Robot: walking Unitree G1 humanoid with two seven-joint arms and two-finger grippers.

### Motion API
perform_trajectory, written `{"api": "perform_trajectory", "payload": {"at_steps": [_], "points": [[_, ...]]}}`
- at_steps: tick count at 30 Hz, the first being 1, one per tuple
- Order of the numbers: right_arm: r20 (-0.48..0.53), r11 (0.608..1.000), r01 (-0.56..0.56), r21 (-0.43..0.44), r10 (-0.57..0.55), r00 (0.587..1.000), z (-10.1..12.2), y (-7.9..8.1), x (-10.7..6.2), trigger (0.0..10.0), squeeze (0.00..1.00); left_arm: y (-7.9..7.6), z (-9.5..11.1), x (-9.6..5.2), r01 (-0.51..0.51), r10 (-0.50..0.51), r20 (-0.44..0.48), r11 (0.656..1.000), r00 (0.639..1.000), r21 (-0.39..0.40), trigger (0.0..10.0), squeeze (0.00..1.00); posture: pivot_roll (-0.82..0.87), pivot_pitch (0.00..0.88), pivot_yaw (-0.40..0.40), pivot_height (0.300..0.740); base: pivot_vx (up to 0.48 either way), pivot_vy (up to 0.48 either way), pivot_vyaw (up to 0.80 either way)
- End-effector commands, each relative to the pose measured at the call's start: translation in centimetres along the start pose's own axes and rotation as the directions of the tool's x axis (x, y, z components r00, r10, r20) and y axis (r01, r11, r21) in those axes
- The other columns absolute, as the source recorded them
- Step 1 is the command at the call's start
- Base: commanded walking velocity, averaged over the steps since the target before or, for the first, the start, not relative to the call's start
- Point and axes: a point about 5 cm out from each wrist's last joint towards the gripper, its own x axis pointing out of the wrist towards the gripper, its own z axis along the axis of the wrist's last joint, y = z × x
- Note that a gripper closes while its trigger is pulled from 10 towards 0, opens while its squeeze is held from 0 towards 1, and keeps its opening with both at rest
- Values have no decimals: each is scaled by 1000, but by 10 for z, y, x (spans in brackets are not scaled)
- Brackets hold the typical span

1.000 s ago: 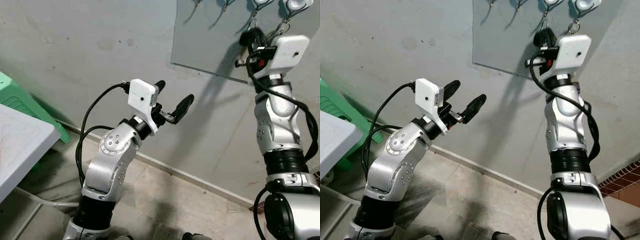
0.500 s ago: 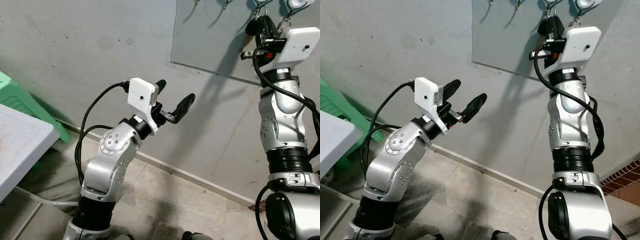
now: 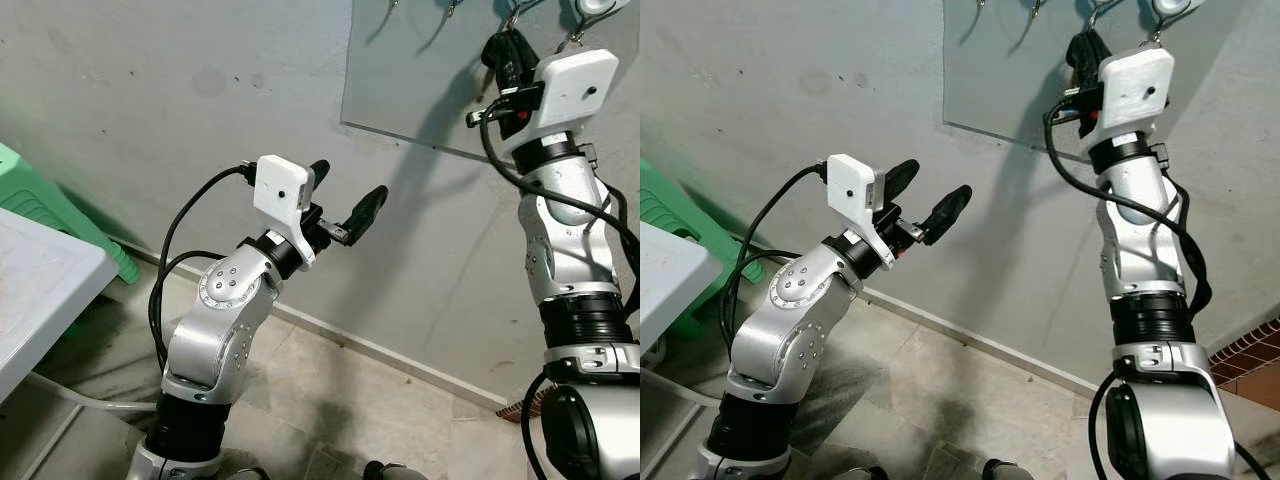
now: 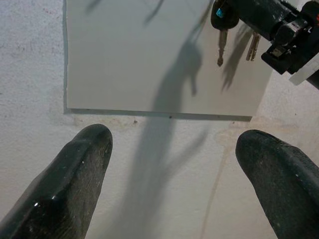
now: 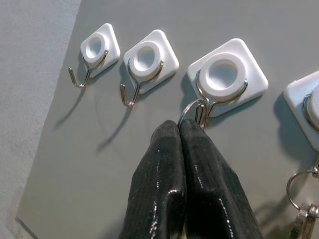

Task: Hang keys on a hook

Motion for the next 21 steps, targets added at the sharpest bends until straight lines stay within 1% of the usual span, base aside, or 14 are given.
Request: {"api": "perform_trajectory", "payload": {"at_steps": [1,3,4,6,7,9,10,12,14,19,21], "points": [[33,999,-31,-45,32,999,7,2,1,10000,0,-1,2,-3,-1,1,9,1000,1000,-7,10000,0,18,173,-13,740,0,0,0],[28,998,-37,-56,39,999,6,3,0,10000,0,-2,2,-3,-3,3,12,1000,1000,-15,10000,0,19,171,-15,740,0,0,0],[20,995,-48,-82,49,999,5,3,-1,10000,0,-2,2,-3,-4,4,12,1000,1000,-18,10000,0,20,172,-16,740,0,0,0],[17,995,-49,-87,51,999,4,3,-1,10000,0,-2,2,-3,-5,6,13,1000,1000,-23,10000,0,20,172,-16,740,0,0,0],[12,992,-55,-113,57,998,4,2,-1,10000,0,-2,2,-3,-7,7,12,1000,1000,-25,10000,0,20,170,-18,740,0,0,0],[13,991,-54,-122,56,998,4,2,-1,10000,0,-2,2,-3,-10,10,10,1000,1000,-18,10000,0,19,169,-19,740,0,0,0],[10,991,-53,-120,55,998,3,1,-1,10000,0,-2,2,-4,-13,13,14,999,1000,-32,10000,0,21,168,-21,740,0,0,0],[8,991,-54,-122,55,998,3,1,-1,10000,0,-2,2,-4,-14,15,15,999,1000,-32,10000,0,20,167,-22,740,0,0,0],[2,988,-64,-138,65,998,2,1,-1,10000,0,-2,2,-4,-17,18,17,999,1000,-47,10000,0,20,166,-23,740,0,0,0],[-15,985,-78,-155,77,997,0,3,-2,10000,0,-3,2,-4,-20,21,18,999,1000,-43,10000,0,21,162,-25,740,0,0,0],[-28,978,-93,-189,90,996,-2,3,-3,10000,0,-3,2,-4,-20,21,19,999,1000,-45,10000,0,22,159,-27,740,0,0,0]]}}
